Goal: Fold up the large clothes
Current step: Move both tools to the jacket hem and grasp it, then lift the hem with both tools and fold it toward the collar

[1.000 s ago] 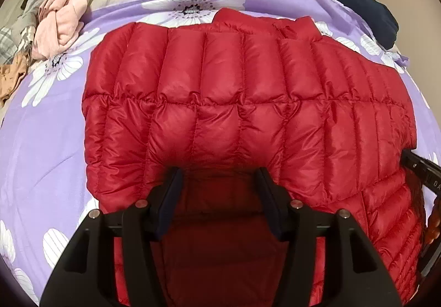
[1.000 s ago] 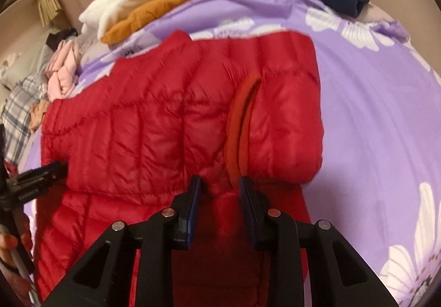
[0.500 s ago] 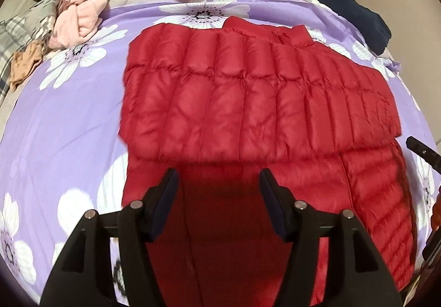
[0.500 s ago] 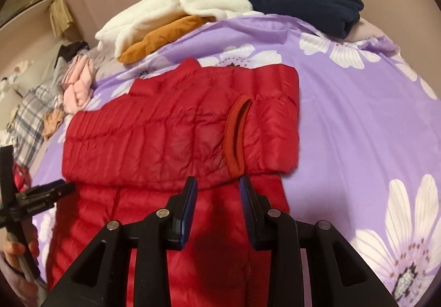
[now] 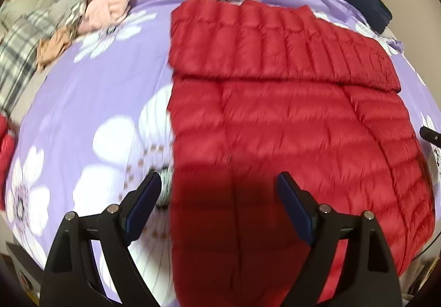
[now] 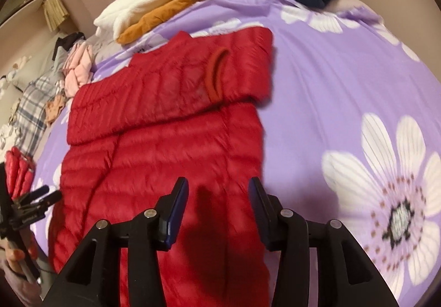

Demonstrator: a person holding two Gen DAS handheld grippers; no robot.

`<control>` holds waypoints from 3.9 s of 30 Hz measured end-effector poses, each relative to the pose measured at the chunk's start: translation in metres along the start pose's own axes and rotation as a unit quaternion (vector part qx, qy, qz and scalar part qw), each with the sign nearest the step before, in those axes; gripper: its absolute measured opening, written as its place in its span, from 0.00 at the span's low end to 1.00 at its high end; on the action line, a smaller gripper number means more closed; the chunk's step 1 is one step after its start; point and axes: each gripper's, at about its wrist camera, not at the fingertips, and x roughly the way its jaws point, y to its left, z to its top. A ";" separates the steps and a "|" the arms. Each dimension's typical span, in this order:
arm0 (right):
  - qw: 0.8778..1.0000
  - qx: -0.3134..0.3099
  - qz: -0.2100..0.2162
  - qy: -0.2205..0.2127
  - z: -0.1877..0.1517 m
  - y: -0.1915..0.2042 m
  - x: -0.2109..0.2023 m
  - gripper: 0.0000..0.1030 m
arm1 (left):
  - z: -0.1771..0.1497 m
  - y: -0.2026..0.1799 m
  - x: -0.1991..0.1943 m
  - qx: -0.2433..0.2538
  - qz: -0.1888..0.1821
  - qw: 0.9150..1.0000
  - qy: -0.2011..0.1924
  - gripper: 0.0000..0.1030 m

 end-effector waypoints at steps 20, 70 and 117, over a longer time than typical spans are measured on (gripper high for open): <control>0.988 0.110 0.087 0.059 -0.056 -0.044 -0.015 0.49 | -0.059 0.035 -0.007 -0.146 -0.159 0.975 0.055 0.86; 0.984 0.013 0.176 -0.032 -0.050 0.009 -0.064 0.16 | -0.044 0.025 -0.075 -0.152 -0.271 0.950 -0.035 0.13; 0.960 0.032 0.229 -0.158 0.036 0.001 -0.108 0.15 | 0.067 0.021 -0.132 -0.074 -0.252 0.955 -0.140 0.14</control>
